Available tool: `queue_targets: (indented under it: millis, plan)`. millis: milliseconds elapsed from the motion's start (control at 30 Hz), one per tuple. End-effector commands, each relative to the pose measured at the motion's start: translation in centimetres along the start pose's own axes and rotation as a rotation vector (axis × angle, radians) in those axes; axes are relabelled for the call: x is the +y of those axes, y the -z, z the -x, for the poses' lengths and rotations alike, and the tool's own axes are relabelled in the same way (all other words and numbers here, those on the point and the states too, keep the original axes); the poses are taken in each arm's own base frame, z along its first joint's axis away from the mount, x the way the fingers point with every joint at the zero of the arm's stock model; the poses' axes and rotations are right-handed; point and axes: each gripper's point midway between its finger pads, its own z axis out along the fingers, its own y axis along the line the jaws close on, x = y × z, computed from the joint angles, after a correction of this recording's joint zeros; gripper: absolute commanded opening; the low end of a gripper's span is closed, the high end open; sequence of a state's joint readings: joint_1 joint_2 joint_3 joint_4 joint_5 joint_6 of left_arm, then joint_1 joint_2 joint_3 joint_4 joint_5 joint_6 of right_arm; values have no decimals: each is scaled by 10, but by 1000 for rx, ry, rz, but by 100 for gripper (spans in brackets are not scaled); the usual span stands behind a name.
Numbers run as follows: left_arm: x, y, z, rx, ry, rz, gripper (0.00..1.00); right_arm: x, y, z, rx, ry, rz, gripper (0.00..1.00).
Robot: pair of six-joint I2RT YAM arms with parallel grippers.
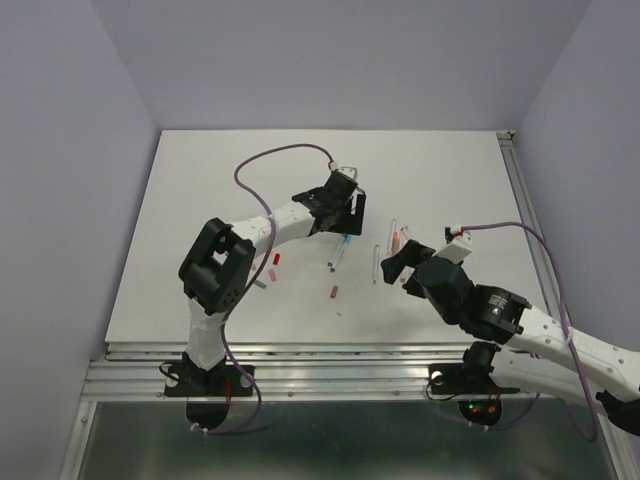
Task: Open the pen caps
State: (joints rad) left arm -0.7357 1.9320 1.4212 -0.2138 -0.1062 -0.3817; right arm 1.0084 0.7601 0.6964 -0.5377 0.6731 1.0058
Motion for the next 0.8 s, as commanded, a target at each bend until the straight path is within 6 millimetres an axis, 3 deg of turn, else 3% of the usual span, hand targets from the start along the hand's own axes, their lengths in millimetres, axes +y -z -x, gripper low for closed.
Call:
queue_targets:
  millis: [0, 167, 467, 767]
  plan:
    - [4, -2, 21, -16, -28, 36, 86, 1, -3, 5, -40, 6, 12, 100]
    - [0, -16, 21, 13, -51, 32, 79, -3, -3, 7, -61, -8, 0, 100]
    - [12, -41, 7, 61, -57, 101, 70, -1, -1, 8, -68, -33, 29, 100]
    - [21, -48, -5, 89, -52, 143, 63, 5, -5, 2, -52, -22, 52, 100]
